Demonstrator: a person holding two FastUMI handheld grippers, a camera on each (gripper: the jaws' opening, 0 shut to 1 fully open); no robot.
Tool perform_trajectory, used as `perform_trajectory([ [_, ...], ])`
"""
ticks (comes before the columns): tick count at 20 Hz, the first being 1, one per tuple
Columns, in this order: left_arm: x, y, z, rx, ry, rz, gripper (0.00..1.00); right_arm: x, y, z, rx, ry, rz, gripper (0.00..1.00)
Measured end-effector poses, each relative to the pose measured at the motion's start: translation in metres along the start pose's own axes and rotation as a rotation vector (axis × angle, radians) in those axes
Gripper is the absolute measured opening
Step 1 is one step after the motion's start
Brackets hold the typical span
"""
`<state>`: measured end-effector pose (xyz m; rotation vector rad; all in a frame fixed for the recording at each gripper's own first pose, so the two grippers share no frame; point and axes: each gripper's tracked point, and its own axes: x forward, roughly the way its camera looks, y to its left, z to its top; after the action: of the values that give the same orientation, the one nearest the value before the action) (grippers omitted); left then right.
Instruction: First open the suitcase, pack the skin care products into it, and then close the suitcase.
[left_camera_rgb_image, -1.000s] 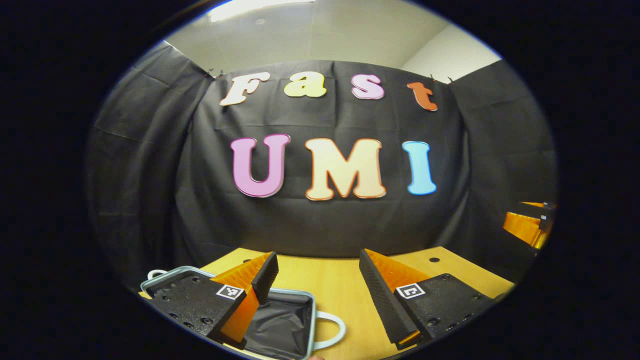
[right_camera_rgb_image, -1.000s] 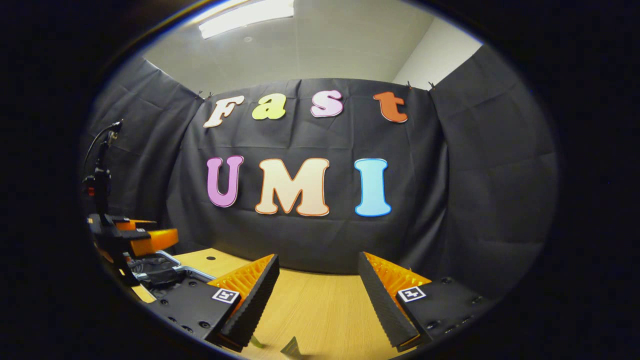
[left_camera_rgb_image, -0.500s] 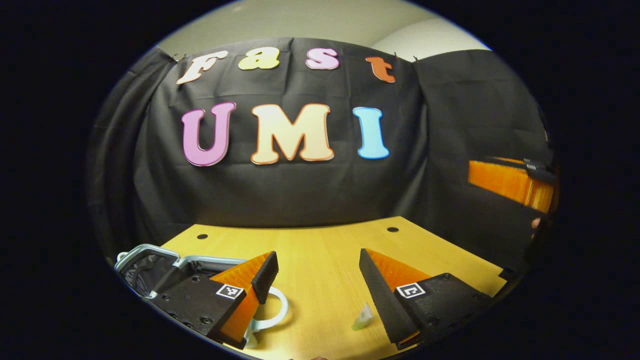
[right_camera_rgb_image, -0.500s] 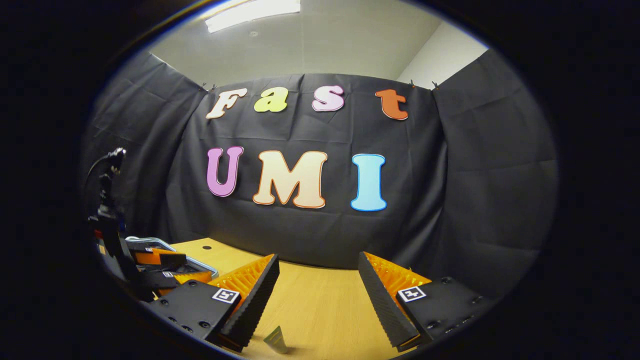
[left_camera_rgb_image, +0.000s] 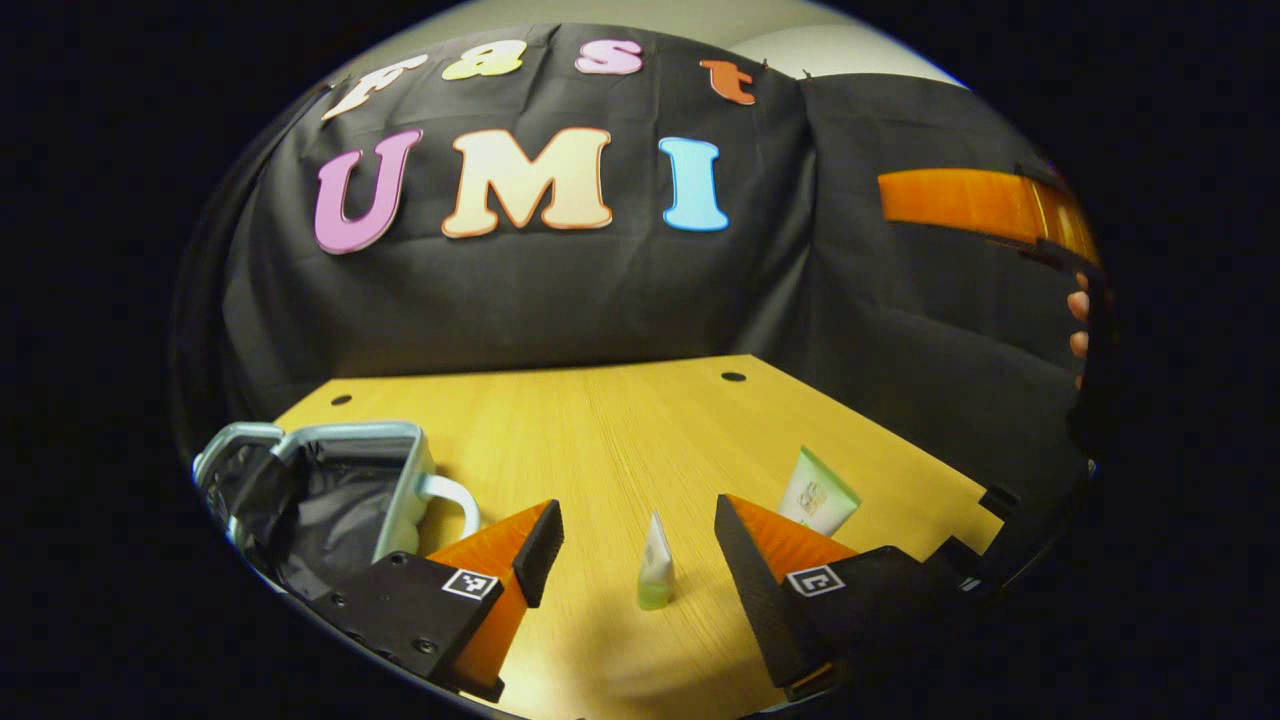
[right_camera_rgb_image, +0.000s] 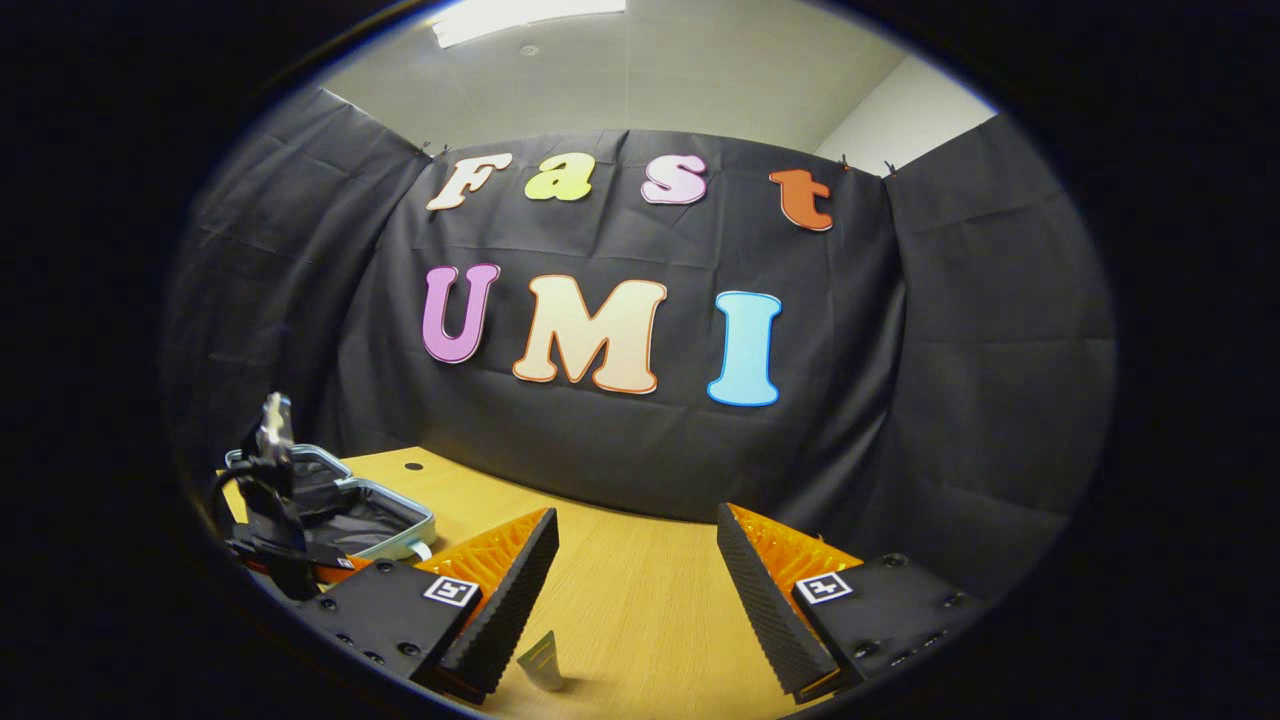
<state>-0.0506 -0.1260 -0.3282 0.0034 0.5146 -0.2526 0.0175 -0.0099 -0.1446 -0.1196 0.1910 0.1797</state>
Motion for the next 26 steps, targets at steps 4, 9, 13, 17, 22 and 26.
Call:
perform_trajectory([
  [4,0.012,-0.006,-0.028,-0.014,0.066,-0.016,0.84,-0.001,0.003,-0.007,0.001,0.022,0.011,0.99],
  [9,0.025,-0.008,-0.056,-0.013,0.154,-0.015,0.58,-0.009,0.014,-0.019,0.027,0.041,0.052,0.99],
  [13,0.03,-0.015,-0.062,-0.041,0.196,-0.052,0.19,-0.012,0.027,-0.043,0.022,0.062,0.094,0.99],
  [17,0.014,-0.006,-0.045,-0.035,0.216,-0.04,0.12,-0.015,0.048,-0.087,0.023,0.146,0.159,0.99],
  [22,-0.02,0.02,-0.009,-0.029,0.203,0.033,0.12,-0.01,0.069,-0.134,0.031,0.226,0.21,0.99],
  [26,-0.049,0.037,0.024,-0.058,0.175,0.093,0.12,-0.005,0.078,-0.184,0.044,0.315,0.221,0.99],
])
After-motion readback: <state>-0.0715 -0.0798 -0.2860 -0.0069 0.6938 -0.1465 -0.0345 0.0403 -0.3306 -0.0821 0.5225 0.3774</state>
